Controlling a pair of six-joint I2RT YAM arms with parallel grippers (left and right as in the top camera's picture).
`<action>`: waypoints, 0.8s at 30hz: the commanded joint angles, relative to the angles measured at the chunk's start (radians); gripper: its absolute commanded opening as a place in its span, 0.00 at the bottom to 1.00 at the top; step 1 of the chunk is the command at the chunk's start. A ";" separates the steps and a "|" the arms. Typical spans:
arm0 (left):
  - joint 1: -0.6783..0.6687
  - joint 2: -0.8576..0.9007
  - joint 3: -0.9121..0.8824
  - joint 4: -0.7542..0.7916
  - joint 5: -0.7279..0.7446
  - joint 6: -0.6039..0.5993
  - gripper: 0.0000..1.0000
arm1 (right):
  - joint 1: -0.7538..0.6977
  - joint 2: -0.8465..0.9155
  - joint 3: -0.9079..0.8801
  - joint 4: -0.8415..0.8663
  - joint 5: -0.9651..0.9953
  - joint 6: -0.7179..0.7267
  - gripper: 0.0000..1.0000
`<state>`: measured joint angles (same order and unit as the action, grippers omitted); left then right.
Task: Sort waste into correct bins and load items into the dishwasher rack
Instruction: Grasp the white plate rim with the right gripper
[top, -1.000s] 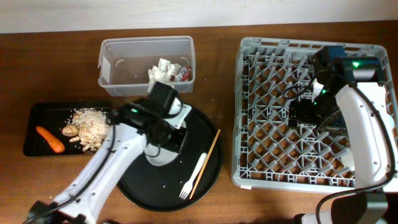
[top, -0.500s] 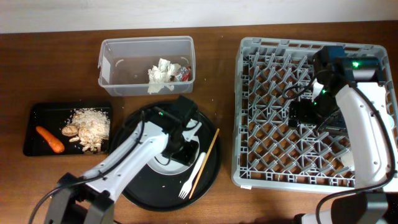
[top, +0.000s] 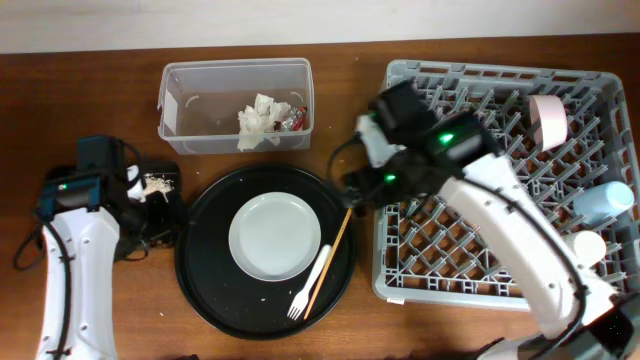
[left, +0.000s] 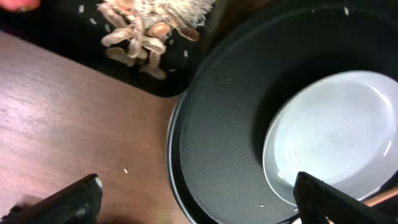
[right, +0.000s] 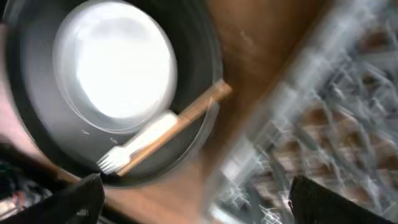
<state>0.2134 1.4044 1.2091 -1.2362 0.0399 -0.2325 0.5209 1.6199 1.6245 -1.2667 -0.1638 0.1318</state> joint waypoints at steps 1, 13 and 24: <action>0.040 -0.014 0.012 -0.003 -0.003 -0.022 0.99 | 0.121 0.062 0.002 0.053 -0.017 0.010 0.98; 0.040 -0.014 0.011 0.005 -0.003 -0.022 0.99 | 0.154 0.438 0.002 0.150 -0.036 0.142 0.90; 0.040 -0.013 0.011 0.009 -0.003 -0.022 0.99 | 0.193 0.603 0.001 0.227 -0.035 0.188 0.65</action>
<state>0.2493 1.4044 1.2091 -1.2304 0.0402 -0.2443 0.6930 2.1845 1.6249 -1.0565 -0.1822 0.2932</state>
